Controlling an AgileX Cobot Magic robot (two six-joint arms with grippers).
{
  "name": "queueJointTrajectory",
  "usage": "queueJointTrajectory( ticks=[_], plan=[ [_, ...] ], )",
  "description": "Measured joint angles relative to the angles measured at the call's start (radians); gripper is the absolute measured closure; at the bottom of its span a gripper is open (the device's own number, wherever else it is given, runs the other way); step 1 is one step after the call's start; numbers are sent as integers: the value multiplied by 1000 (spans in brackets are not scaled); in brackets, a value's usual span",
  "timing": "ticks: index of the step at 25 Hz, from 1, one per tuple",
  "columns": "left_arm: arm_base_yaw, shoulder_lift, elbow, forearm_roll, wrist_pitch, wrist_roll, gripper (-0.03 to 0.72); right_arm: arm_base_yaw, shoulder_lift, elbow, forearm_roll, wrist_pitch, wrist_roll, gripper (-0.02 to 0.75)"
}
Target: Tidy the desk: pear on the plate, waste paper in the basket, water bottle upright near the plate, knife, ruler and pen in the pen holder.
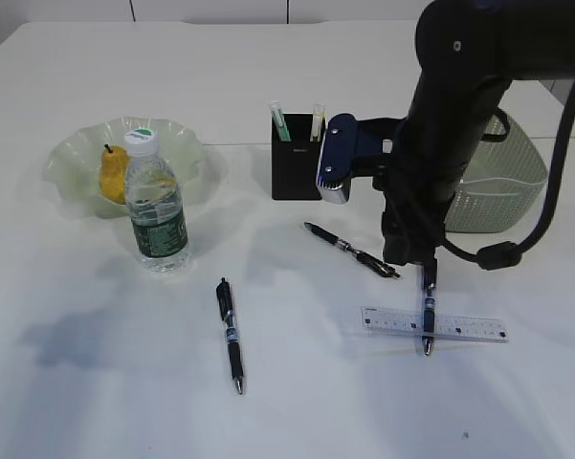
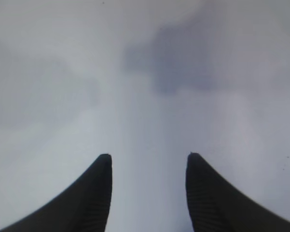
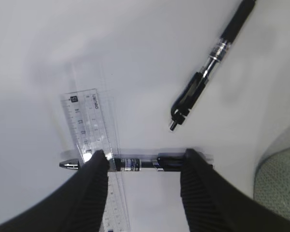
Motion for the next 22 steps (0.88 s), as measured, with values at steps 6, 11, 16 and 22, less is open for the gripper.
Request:
queueJointTrajectory(
  ticks=[6,11,16,22],
  plan=[
    [0,0,0,0,0,0,340,0,79,0,39,-15,-60,370],
    [0,0,0,0,-7,0,340,0,108,24,43,-13,-73,370],
    [0,0,0,0,-28,0,340,0,88,134,71,-25,-128,370],
    [0,0,0,0,-29,0,340,0,62,174,74,-100,-142,370]
  ],
)
